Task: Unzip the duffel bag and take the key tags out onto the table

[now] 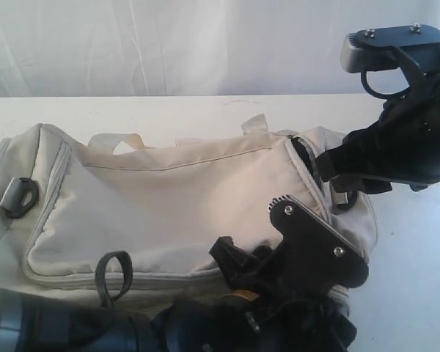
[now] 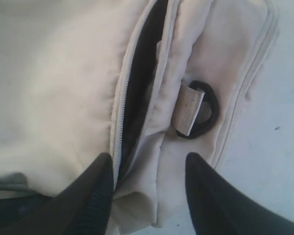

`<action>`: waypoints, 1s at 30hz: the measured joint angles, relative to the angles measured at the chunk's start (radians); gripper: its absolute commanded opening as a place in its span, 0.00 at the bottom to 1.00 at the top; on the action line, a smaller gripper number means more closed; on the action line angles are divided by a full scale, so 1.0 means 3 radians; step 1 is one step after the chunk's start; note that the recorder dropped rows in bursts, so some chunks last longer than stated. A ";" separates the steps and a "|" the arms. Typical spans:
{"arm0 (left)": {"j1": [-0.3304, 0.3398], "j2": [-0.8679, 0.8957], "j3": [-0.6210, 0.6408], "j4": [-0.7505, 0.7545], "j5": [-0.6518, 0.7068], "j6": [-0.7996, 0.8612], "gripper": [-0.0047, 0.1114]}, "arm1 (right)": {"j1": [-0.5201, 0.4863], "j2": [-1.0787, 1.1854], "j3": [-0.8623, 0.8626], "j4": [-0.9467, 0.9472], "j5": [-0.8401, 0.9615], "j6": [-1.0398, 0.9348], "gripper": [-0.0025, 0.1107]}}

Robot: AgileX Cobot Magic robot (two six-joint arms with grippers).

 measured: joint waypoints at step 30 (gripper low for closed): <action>0.0242 -0.0516 0.0008 -0.0563 0.0582 0.0688 0.04 | 0.0000 0.0000 0.0000 0.0053 0.0019 0.0000 0.42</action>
